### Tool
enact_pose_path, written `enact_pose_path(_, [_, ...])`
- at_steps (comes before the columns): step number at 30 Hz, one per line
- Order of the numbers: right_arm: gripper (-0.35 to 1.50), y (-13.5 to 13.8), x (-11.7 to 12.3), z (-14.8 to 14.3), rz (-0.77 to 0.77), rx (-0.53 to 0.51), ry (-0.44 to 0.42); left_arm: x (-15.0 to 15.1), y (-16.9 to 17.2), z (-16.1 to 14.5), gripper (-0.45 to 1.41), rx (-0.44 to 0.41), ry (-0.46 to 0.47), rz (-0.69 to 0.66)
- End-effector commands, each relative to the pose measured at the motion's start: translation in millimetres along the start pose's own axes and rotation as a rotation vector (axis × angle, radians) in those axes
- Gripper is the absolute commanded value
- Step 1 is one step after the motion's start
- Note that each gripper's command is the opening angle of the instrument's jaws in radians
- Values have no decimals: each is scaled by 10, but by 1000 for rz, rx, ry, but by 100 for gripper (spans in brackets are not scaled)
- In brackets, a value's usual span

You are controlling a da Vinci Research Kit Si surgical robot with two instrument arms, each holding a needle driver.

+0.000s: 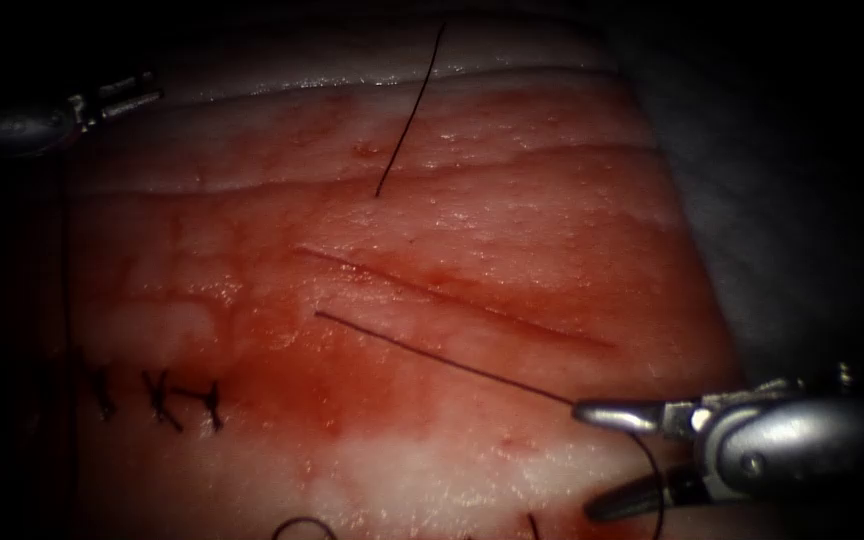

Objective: Wound Closure
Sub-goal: Use the right hand to pull the suture through the skin until only a short tail remains.

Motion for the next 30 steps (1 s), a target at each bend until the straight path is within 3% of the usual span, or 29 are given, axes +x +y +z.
enact_pose_path(1, [147, 13, -12, -4, 5, -15, -11, -2, -1, 8, -45, 1, 2, 2])
enact_pose_path(5, [147, 42, -37, -10, 21, -56, -39, -2, -1, 8, -45, 1, 2, 2])
enact_pose_path(8, [148, 59, -62, 11, 34, -71, -48, -2, -1, 8, -45, 1, 2, 2])
enact_pose_path(13, [148, 71, -80, 24, 75, -85, -40, -3, -2, 7, -45, -1, 3, 2])
enact_pose_path(18, [148, 75, -83, -13, 249, -134, 42, -3, -3, 6, -45, -2, 3, 1])
enact_pose_path(19, [148, 80, -82, -42, 350, -219, 74, -3, -3, 7, -45, -1, 3, 1])
enact_pose_path(21, [148, 82, -82, -51, 374, -247, 85, -3, -3, 7, -45, -1, 3, 1])
enact_pose_path(23, [148, 88, -82, -82, 409, -290, 97, -2, -3, 7, -45, -1, 2, 1])
enact_pose_path(30, [148, 93, -91, -139, 411, -291, 65, -2, -3, 6, -45, -1, 2, 1])
